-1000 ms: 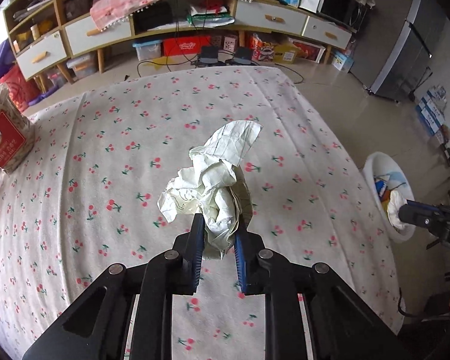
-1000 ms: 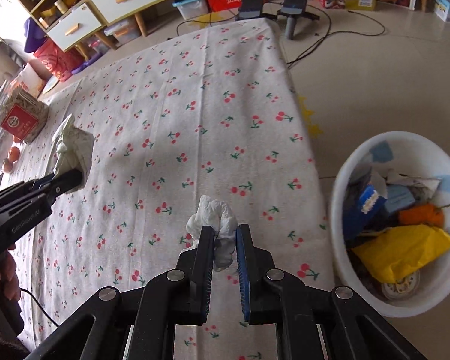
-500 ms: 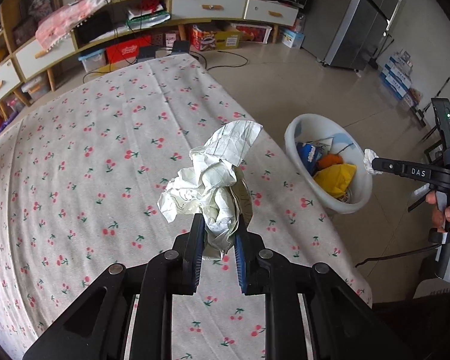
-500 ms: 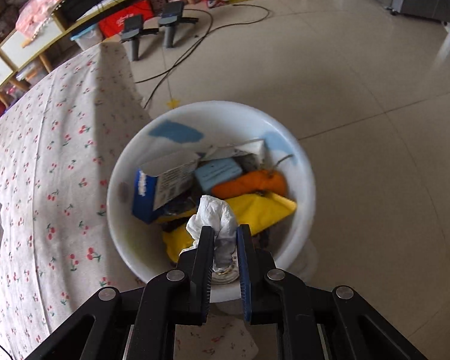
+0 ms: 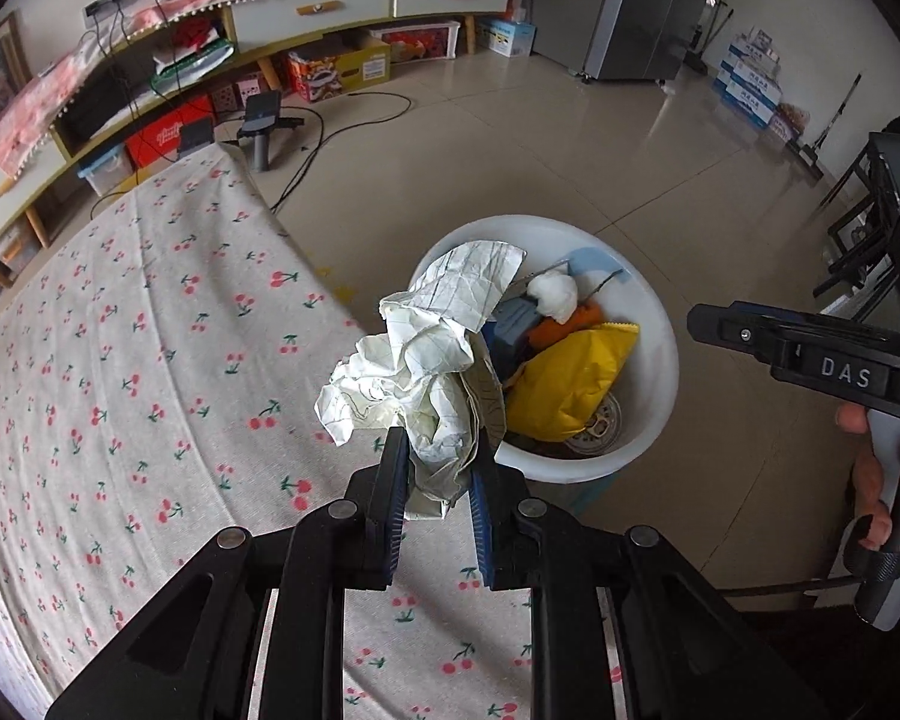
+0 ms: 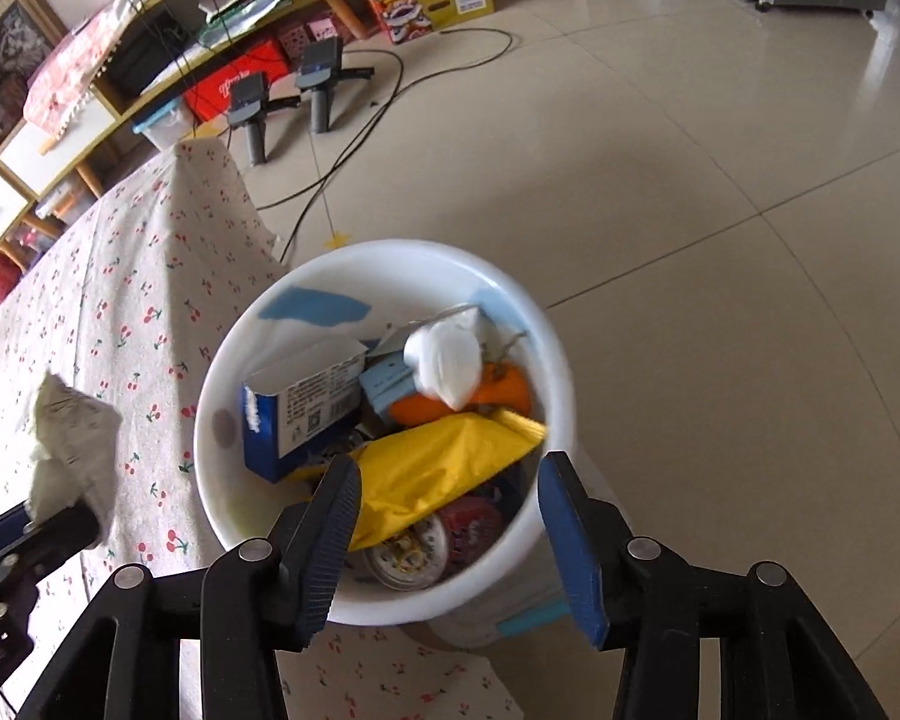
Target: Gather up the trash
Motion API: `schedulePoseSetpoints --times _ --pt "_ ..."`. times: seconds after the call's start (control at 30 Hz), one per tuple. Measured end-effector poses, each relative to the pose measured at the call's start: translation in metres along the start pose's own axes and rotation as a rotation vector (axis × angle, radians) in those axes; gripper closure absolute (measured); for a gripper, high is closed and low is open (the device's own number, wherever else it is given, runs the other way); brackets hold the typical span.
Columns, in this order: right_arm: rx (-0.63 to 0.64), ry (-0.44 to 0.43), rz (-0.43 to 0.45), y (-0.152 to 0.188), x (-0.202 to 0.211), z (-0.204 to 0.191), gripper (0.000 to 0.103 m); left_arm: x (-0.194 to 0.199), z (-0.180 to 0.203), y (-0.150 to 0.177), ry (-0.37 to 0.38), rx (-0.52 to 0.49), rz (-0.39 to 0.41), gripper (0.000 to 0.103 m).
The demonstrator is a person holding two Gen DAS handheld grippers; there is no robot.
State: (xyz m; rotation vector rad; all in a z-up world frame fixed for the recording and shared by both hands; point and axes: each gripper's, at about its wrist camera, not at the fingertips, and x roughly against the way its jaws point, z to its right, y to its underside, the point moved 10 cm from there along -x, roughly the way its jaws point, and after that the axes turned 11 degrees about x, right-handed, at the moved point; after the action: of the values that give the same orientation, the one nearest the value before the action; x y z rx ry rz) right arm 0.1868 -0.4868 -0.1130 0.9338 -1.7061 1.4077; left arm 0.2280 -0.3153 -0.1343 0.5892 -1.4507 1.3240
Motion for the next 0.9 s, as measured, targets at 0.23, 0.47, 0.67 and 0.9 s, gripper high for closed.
schedulePoseSetpoints --times 0.23,0.47,0.67,0.9 --pt "-0.016 0.051 -0.013 0.024 0.02 0.042 0.047 -0.03 0.041 -0.007 -0.005 -0.057 -0.024 0.083" --pt "-0.065 0.069 -0.031 0.039 0.03 0.074 0.047 -0.045 0.059 -0.017 -0.026 -0.079 -0.009 0.078" --pt "-0.038 0.113 -0.037 0.042 0.036 0.083 0.047 -0.051 0.054 -0.019 -0.063 -0.055 -0.028 0.051" --pt "0.002 0.119 -0.042 0.041 0.038 0.074 0.045 -0.034 0.037 -0.014 -0.081 -0.029 -0.003 0.026"
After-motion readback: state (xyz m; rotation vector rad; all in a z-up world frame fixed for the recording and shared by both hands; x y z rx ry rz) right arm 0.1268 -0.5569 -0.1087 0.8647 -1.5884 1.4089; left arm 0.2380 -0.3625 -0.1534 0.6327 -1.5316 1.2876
